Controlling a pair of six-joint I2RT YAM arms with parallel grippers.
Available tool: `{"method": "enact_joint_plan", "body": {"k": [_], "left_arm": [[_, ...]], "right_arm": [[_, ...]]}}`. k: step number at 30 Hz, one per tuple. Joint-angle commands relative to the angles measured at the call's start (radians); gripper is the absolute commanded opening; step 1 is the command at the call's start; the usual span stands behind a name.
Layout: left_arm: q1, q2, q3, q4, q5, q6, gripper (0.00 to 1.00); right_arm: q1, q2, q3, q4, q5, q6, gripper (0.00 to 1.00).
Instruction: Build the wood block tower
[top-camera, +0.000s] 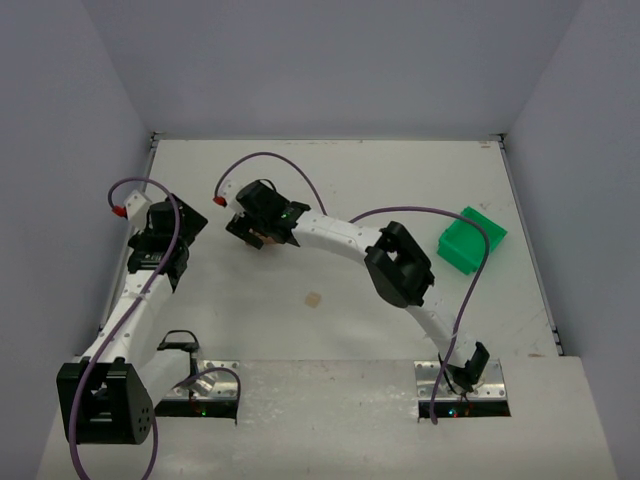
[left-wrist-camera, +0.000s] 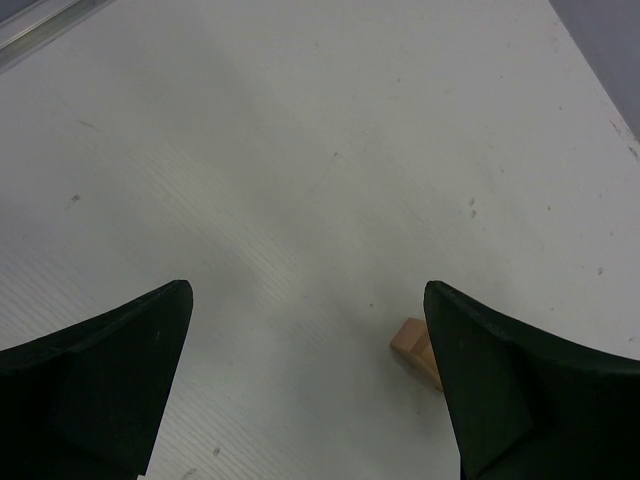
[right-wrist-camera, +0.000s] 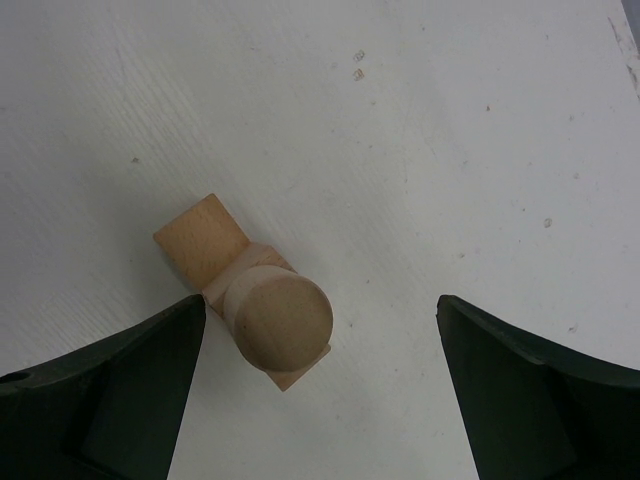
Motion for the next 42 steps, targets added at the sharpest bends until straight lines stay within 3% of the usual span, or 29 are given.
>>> {"method": "enact_joint_plan", "body": {"k": [1,14,21,27,29,32,36,39,42], "left_arm": [[0.014,-0.020,0.026,0.045,0.015,0.009,1.00],[0.014,-0.029,0.023,0.048,0.024,0.020,1.00],[0.013,-0.070,0.024,0.036,0.025,0.026,1.00],[0.014,-0.111,0.033,0.005,0.062,0.048,1.00],[0.014,-0.144,0.042,-0.017,0.091,0.059,1.00],[0.011,-0.191,0.038,-0.011,0.199,0.093,1.00],[-0.018,-0.259,0.020,0.016,0.372,0.112,1.00],[-0.089,-0.298,0.016,0.035,0.404,0.111,1.00],[-0.206,-0.290,0.029,0.042,0.402,0.121,1.00]], "right_arm": [[0.008,0.016,0.058,0.047,0.018,-0.012,0.99],[0.022,-0.012,0.046,0.049,-0.002,-0.020,0.99],[0.050,-0.171,-0.091,0.082,-0.079,-0.024,0.99],[0.057,-0.427,-0.287,0.090,-0.206,0.048,0.99],[0.059,-0.543,-0.473,0.132,-0.200,0.093,0.99],[0.058,-0.703,-0.666,0.190,-0.153,0.149,0.99],[0.050,-0.899,-0.914,0.192,0.037,0.280,0.99],[0.019,-1.006,-1.024,0.182,0.128,0.378,0.99],[-0.088,-1.130,-1.148,0.135,0.145,0.522,0.99]]}}
